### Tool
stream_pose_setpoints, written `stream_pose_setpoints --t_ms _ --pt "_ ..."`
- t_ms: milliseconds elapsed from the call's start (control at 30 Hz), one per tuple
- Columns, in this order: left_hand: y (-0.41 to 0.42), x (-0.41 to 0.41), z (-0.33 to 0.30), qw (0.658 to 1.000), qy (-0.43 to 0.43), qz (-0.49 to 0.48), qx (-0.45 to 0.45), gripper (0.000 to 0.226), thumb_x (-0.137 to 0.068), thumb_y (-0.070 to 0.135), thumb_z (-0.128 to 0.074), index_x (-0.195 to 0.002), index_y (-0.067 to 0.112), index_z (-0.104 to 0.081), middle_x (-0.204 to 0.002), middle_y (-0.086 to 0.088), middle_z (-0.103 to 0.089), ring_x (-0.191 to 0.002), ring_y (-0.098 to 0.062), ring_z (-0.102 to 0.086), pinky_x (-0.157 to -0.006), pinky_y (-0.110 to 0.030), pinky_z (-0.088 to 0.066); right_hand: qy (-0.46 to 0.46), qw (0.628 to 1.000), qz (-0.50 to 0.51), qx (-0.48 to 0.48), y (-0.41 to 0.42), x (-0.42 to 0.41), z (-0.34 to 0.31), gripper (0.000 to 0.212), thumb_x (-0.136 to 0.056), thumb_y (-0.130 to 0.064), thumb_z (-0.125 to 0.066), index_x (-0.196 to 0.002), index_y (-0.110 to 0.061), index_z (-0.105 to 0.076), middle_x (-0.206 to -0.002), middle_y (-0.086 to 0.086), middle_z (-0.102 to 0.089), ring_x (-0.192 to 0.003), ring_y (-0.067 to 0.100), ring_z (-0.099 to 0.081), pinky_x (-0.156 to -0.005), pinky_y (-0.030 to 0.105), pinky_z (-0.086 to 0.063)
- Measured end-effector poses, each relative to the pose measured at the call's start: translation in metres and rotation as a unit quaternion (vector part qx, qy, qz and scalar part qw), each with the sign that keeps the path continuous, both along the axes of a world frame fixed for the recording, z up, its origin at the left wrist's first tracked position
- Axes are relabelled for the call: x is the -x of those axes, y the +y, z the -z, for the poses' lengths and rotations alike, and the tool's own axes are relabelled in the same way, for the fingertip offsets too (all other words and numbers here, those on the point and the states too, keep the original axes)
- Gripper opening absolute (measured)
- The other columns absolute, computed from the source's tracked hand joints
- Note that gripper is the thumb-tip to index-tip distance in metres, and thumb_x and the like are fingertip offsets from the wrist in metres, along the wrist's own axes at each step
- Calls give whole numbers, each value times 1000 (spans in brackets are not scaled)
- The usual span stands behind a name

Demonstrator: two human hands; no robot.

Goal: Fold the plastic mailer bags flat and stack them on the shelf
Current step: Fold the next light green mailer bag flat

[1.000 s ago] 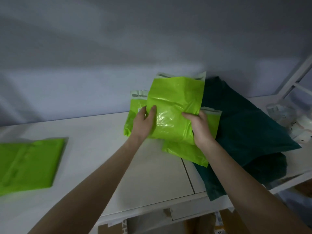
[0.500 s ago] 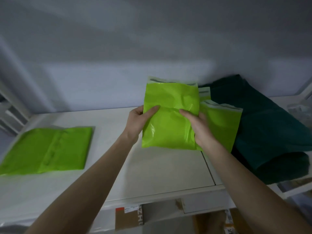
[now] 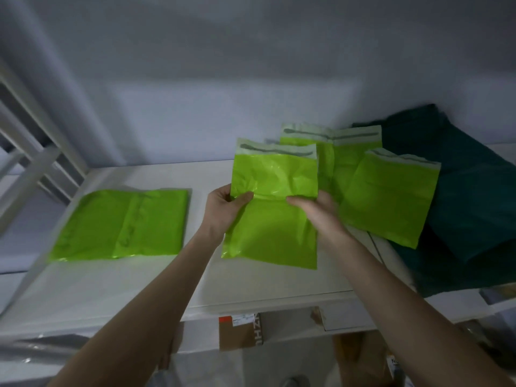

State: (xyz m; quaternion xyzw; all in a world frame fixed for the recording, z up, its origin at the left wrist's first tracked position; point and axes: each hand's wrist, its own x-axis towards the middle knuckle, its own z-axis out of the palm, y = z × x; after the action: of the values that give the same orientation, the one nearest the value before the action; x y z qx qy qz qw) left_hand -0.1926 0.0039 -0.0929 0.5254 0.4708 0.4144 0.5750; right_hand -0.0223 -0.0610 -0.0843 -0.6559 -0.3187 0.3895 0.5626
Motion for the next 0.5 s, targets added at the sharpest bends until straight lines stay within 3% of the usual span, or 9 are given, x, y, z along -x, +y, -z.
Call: stream_pose_setpoints --t_ms 33,100,167,267,367,433,500 --pt "-2 4 5 1000 9 -5 9 23 -81 4 -69 -104 3 -65 -76 3 -71 -64 -9 -67 -59 -20 -55 -16 1000 -6 9 -1 4 6 23 -76 3 -70 -96 -8 -68 -93 5 -69 -66 0 -65 -67 16 -53" --pt "-6 13 19 998 49 -20 31 28 -80 9 -71 -105 14 -58 -83 -4 -68 -71 -16 -66 -64 -25 -56 -35 999 -17 29 -4 14 20 26 -73 0 -72 -97 -10 -69 -97 8 -70 -86 17 -68 -82 30 -54" --pt "-13 21 32 992 117 -31 26 39 -79 16 -73 -110 19 -49 -88 -2 -67 -79 -22 -66 -73 -33 -55 -64 996 -33 57 -7 23 35 34 -70 -8 -74 -102 -15 -67 -98 4 -70 -94 22 -66 -87 37 -53" --pt "-26 31 47 973 227 -24 -43 60 -82 17 -67 -131 20 -33 -87 3 -58 -83 -27 -62 -74 -38 -51 -149 981 -62 106 -12 31 51 48 -74 -11 -70 -118 -15 -52 -98 -1 -62 -88 16 -58 -71 22 -43" --pt "-33 38 58 938 327 4 -116 69 -85 15 -60 -142 22 -22 -114 -3 -57 -100 -29 -59 -80 -39 -48 -221 968 -66 101 -16 36 62 56 -78 -8 -68 -125 -12 -39 -94 1 -58 -79 17 -55 -55 18 -38" --pt "-33 42 65 920 366 15 -140 67 -86 17 -58 -143 20 -23 -134 -6 -47 -114 -27 -52 -82 -40 -47 -251 963 -60 81 -17 39 68 63 -78 -7 -69 -130 -12 -34 -102 6 -61 -86 23 -59 -65 22 -43" --pt "-33 43 71 886 430 16 -175 65 -86 20 -57 -143 18 -26 -138 -5 -38 -122 -26 -41 -86 -41 -45 -314 945 -56 67 -16 40 73 67 -76 -10 -71 -133 -9 -35 -117 12 -56 -105 28 -55 -81 29 -44"
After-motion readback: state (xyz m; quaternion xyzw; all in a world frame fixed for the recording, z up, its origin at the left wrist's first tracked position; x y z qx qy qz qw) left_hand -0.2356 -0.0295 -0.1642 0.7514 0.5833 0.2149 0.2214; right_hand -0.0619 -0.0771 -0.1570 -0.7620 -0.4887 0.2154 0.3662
